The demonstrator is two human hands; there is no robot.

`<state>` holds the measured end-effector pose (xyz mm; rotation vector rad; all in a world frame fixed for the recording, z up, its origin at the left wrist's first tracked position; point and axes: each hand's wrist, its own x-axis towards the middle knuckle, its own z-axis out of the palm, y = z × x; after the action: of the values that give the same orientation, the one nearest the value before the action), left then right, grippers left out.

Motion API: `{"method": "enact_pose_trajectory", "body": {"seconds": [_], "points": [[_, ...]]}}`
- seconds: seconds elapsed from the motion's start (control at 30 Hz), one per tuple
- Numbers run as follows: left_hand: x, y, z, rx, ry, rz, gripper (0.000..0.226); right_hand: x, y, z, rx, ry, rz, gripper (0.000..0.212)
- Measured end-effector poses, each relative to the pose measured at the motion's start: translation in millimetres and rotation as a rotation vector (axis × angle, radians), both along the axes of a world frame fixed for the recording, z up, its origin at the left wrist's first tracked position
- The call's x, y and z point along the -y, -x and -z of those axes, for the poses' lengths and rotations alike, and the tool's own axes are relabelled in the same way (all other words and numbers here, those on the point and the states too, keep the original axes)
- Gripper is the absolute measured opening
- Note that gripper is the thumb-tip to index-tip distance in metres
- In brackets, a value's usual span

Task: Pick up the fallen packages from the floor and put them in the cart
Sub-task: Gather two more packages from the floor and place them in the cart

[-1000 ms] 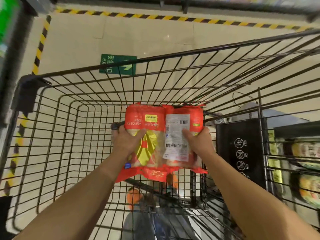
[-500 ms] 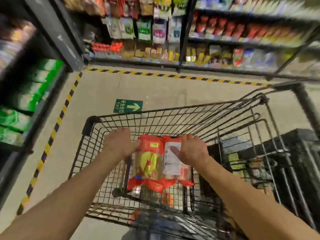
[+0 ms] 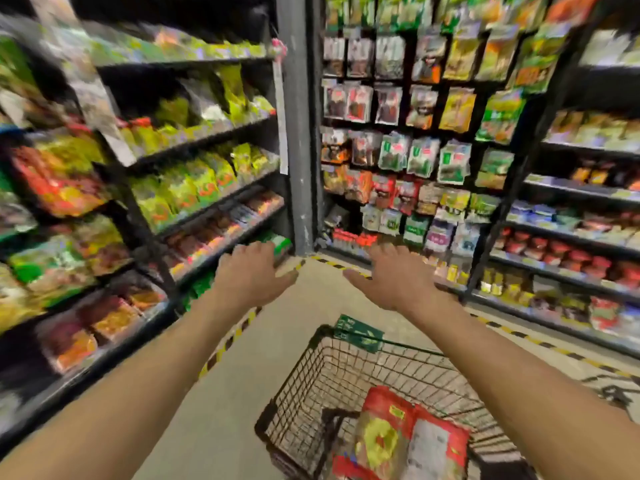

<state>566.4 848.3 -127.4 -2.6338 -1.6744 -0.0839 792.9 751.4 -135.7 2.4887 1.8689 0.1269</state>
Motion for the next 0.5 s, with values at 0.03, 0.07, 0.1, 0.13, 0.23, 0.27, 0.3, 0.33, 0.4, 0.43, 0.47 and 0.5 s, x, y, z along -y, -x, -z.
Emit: {"method": "enact_pose_trajectory", "body": {"seconds": [0.03,0.07,0.1,0.13,0.23,0.27,0.3,0.33,0.4,0.43,0.47,0.5], "points": [[6.1,20.1,-12.6,0.003,-0.016,-0.054,0.087,-8.0,14.6,-10.3,-0.001,-0.017,-0.048,0.092],[13.3,41.0,-23.2,0.006,-0.022,-0.113,0.089,-15.3,30.2,-19.1,-0.005,-0.034,-0.099,0.093],[22.1,62.2,-32.5,0.012,-0.022,-0.169,0.090,-21.6,46.3,-26.5,-0.013,-0.053,-0.157,0.092],[32.8,83.4,-40.3,0.021,-0.016,-0.230,0.091,-25.8,63.7,-32.9,-0.021,-0.066,-0.218,0.092],[75.1,146.2,-57.5,0.035,-0.010,-0.420,0.092,-28.0,120.7,-47.6,-0.031,-0.052,-0.401,0.091],[92.5,166.1,-60.9,0.031,-0.010,-0.483,0.094,-25.4,140.3,-50.8,-0.033,-0.030,-0.461,0.092],[111.7,185.5,-63.0,0.022,-0.006,-0.550,0.096,-21.1,159.9,-52.5,-0.032,-0.018,-0.521,0.091],[131.5,203.6,-64.1,0.011,0.004,-0.620,0.098,-14.8,179.4,-53.5,-0.029,-0.018,-0.579,0.091],[170.9,237.5,-66.0,-0.018,0.028,-0.741,0.100,0.9,218.3,-53.6,-0.032,-0.017,-0.695,0.092],[191.2,253.2,-67.3,-0.030,0.039,-0.793,0.100,11.1,238.2,-53.2,-0.029,-0.010,-0.756,0.092],[211.1,268.6,-67.9,-0.035,0.043,-0.845,0.099,21.6,258.1,-51.7,-0.026,-0.010,-0.816,0.091],[232.0,282.9,-68.5,-0.036,0.037,-0.894,0.097,31.7,278.3,-49.6,-0.029,-0.017,-0.871,0.090]]}}
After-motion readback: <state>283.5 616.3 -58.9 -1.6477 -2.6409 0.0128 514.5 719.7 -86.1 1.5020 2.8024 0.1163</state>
